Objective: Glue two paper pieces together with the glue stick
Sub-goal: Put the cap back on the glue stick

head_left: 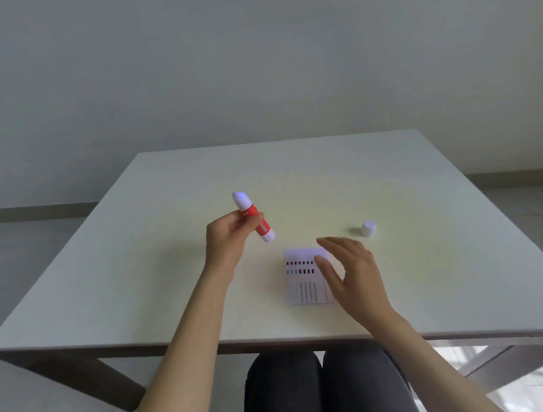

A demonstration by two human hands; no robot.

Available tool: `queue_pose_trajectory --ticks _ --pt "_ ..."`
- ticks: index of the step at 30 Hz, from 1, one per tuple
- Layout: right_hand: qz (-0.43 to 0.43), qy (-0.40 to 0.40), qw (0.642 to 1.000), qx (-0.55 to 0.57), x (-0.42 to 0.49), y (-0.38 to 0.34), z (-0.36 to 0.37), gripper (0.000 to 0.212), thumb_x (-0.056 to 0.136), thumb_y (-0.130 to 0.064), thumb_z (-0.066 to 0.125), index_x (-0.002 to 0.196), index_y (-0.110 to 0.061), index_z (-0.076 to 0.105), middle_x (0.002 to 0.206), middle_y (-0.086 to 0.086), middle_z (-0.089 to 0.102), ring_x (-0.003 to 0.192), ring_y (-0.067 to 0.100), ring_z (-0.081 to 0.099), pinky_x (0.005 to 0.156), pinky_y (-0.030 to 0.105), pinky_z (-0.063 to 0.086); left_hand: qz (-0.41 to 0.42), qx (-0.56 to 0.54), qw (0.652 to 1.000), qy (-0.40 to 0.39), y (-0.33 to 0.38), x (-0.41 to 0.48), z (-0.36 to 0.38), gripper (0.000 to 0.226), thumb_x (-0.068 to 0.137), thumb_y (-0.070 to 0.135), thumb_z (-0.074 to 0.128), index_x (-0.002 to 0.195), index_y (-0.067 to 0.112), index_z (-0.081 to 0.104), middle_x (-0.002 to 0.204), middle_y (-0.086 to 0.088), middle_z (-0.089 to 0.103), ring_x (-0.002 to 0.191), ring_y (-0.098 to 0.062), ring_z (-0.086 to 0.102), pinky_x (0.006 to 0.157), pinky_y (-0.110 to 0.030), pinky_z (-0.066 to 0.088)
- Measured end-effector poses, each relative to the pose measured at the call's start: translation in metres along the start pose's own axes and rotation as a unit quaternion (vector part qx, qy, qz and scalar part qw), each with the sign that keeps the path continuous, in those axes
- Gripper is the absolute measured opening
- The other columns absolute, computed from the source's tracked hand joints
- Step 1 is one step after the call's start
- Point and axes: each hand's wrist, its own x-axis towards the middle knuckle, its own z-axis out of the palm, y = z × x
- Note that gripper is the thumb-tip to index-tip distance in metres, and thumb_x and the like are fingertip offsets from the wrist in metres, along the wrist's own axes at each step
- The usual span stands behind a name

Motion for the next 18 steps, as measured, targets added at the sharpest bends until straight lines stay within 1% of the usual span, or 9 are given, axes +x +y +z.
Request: queue_pose_trajectory --ticks 2,3,6,8,10,12,14,16,18 --pt "0.152 -0.021 0.963 0.220 0.012 -0.022 0.002 0.033 0.094 -0.037 0.048 0.108 -0.016 0.068 0.080 -0.005 0.071 0.062 0.003 0.060 0.062 0.017 0.043 -0.008 -0.065 0.995 -0.077 0.013 -0.010 0.005 0.004 0.075 0.024 0.073 0.076 0.025 0.076 0.092 0.001 0.076 0.092 -0.016 0.070 0.093 -0.028 0.046" --pt "0.242 -0.066 0.912 0.323 0.019 -0.032 0.002 0.041 0.095 -0.043 0.043 0.106 -0.013 0.068 0.070 -0.003 0.070 0.051 0.008 0.055 0.053 0.018 0.040 -0.005 -0.074 0.993 -0.097 0.018 -0.015 0.007 0.006 0.077 0.021 0.072 0.077 0.025 0.077 0.098 -0.002 0.075 0.096 -0.018 0.070 0.096 -0.030 0.045" --pt "0.406 -0.217 0.704 0.541 0.030 -0.050 0.002 0.057 0.095 -0.051 0.033 0.096 -0.005 0.067 0.057 0.003 0.063 0.041 0.014 0.047 0.039 0.019 0.035 0.006 -0.085 0.988 -0.131 0.027 -0.023 0.010 0.011 0.083 0.015 0.066 0.086 0.021 0.075 0.095 -0.002 0.076 0.095 -0.018 0.070 0.094 -0.027 0.049" --pt "0.426 -0.228 0.631 0.607 0.031 -0.056 0.001 0.052 0.095 -0.047 0.039 0.087 -0.004 0.067 0.053 0.001 0.059 0.038 0.010 0.046 0.035 0.015 0.033 0.004 -0.096 0.985 -0.146 0.031 -0.026 0.008 0.011 0.085 0.016 0.065 0.091 0.018 0.073 0.089 0.002 0.077 0.090 -0.015 0.071 0.088 -0.022 0.052" --pt "0.425 -0.206 0.596 0.649 0.029 -0.060 0.003 0.043 0.094 -0.040 0.046 0.082 -0.003 0.066 0.054 0.000 0.061 0.040 0.008 0.051 0.036 0.015 0.036 0.011 -0.105 0.984 -0.144 0.033 -0.027 0.008 0.011 0.085 0.017 0.065 0.091 0.016 0.073 0.086 0.003 0.077 0.085 -0.013 0.072 0.083 -0.018 0.054" --pt "0.381 -0.153 0.629 0.660 0.026 -0.062 0.006 0.029 0.093 -0.029 0.053 0.086 -0.003 0.064 0.059 0.002 0.066 0.048 0.010 0.059 0.044 0.017 0.046 0.022 -0.101 0.987 -0.126 0.036 -0.031 0.010 0.008 0.083 0.017 0.067 0.085 0.018 0.074 0.082 0.004 0.077 0.080 -0.012 0.073 0.079 -0.017 0.054" --pt "0.250 -0.037 0.801 0.543 0.018 -0.059 0.014 0.010 0.088 -0.015 0.062 0.087 -0.006 0.058 0.068 0.001 0.067 0.056 0.012 0.062 0.053 0.019 0.049 0.030 -0.093 0.989 -0.110 0.038 -0.035 0.014 0.008 0.081 0.016 0.069 0.077 0.021 0.075 0.078 0.006 0.077 0.077 -0.011 0.073 0.076 -0.017 0.054" --pt "0.072 0.102 0.967 0.224 0.009 -0.053 0.023 0.015 0.081 -0.009 0.068 0.082 -0.010 0.053 0.074 -0.002 0.064 0.063 0.015 0.059 0.056 0.023 0.048 0.034 -0.088 0.990 -0.102 0.038 -0.040 0.019 0.008 0.079 0.015 0.070 0.077 0.021 0.075 0.077 0.005 0.077 0.077 -0.011 0.073 0.079 -0.018 0.055" --pt "-0.054 0.167 0.984 -0.022 0.005 -0.043 0.027 0.018 0.077 -0.012 0.072 0.083 -0.008 0.056 0.078 -0.001 0.066 0.069 0.023 0.057 0.058 0.034 0.048 0.042 -0.081 0.992 -0.091 0.038 -0.042 0.021 0.005 0.078 0.015 0.072 0.079 0.018 0.074 0.079 0.002 0.076 0.078 -0.011 0.072 0.082 -0.020 0.055"
